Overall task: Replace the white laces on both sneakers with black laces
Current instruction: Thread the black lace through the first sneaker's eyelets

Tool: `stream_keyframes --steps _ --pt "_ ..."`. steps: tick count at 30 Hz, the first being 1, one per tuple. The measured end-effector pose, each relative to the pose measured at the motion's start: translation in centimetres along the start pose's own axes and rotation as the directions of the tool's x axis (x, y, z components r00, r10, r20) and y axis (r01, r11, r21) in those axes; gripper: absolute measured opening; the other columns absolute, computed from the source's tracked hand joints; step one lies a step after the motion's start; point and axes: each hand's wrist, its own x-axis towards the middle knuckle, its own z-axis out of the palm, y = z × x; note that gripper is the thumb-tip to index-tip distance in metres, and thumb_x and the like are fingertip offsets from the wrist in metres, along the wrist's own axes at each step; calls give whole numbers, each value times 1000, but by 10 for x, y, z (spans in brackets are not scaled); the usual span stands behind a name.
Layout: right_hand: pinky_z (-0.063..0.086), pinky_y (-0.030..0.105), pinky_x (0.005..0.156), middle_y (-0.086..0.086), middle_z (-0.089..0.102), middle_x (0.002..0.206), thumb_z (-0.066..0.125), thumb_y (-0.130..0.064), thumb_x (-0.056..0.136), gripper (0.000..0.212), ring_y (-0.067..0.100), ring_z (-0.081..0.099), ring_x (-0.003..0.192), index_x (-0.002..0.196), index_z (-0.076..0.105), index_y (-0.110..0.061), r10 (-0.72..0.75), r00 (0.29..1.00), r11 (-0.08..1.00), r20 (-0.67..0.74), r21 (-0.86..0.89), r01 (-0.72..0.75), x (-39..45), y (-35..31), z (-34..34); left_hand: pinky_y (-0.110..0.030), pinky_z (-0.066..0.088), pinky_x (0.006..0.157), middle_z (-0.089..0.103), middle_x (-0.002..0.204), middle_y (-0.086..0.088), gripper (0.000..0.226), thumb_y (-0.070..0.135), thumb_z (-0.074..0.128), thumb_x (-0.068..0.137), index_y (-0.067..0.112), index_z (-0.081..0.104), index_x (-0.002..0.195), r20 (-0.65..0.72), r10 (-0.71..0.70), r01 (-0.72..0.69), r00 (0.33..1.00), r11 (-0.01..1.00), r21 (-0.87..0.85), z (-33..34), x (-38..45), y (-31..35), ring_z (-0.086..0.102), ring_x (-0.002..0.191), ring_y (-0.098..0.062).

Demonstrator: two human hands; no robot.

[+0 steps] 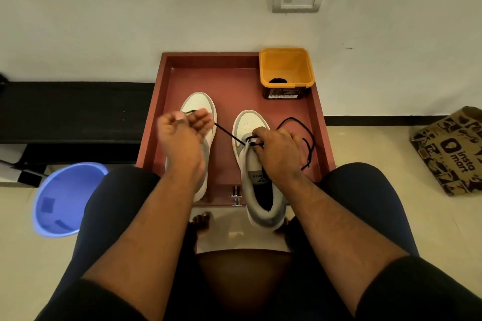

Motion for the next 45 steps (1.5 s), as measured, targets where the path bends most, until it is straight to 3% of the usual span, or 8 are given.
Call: stream_keyframes --steps 8,13,18,21,25,31,38,45 --pt "28 40 91 -3 70 94 54 -9 90 31 21 53 93 114 62 -27 -21 999 997 -40 -76 18 -4 0 -15 -37 56 85 66 105 -23 12 9 31 97 13 43 100 -456 486 -535 746 845 26 -50 46 50 70 95 -27" --pt "41 28 92 -10 70 92 70 -27 84 33 12 62 96 117 66 -27 58 998 960 37 274 -66 -9 4 -26 -25 54 89 56 126 -7 39 -6 43 92 7 43 129 -28 519 -456 854 775 438 -28 15 14 62 107 -15" --pt "46 45 94 -22 67 86 68 -43 84 20 -1 62 91 100 74 -33 16 981 896 193 433 -100 -10 13 -25 -24 50 73 62 112 -2 52 -2 45 94 20 46 141 566 -98 -460 819 478 749 -5 -19 -32 65 83 -19" --pt "46 43 99 -16 70 105 61 -29 91 21 5 62 103 109 72 -32 14 985 901 173 426 -88 -8 17 -22 -21 43 83 69 112 -15 38 -1 50 92 8 61 126 595 -181 -512 783 355 782 -2 -20 -45 64 100 -27" --pt "41 18 94 -3 68 118 57 -14 94 28 12 60 110 119 68 -21 -22 982 946 190 322 -41 -6 21 -20 -26 37 67 70 86 -14 13 9 63 90 2 73 91 591 4 -570 807 268 777 -4 -4 -40 59 76 -24" --pt "49 23 92 0 67 114 57 -10 93 29 7 59 99 119 67 -18 66 991 886 117 450 -113 -1 26 -14 -49 59 70 67 101 -1 13 19 58 92 27 65 99 120 394 -361 911 625 692 -30 33 -3 69 83 -26" --pt "43 24 101 4 62 126 51 9 86 48 17 57 118 129 61 -10 79 978 907 192 394 -150 9 41 -14 -33 50 91 64 119 -8 45 -2 49 90 18 59 129 627 36 -592 778 376 713 -3 -8 -37 62 92 -22" --pt "49 24 79 2 73 94 63 -15 91 14 11 63 84 99 75 -11 144 978 926 148 328 -186 16 46 -6 -30 36 64 55 70 -6 16 13 60 91 4 72 84 577 6 -571 817 147 807 1 11 -44 57 74 -30"
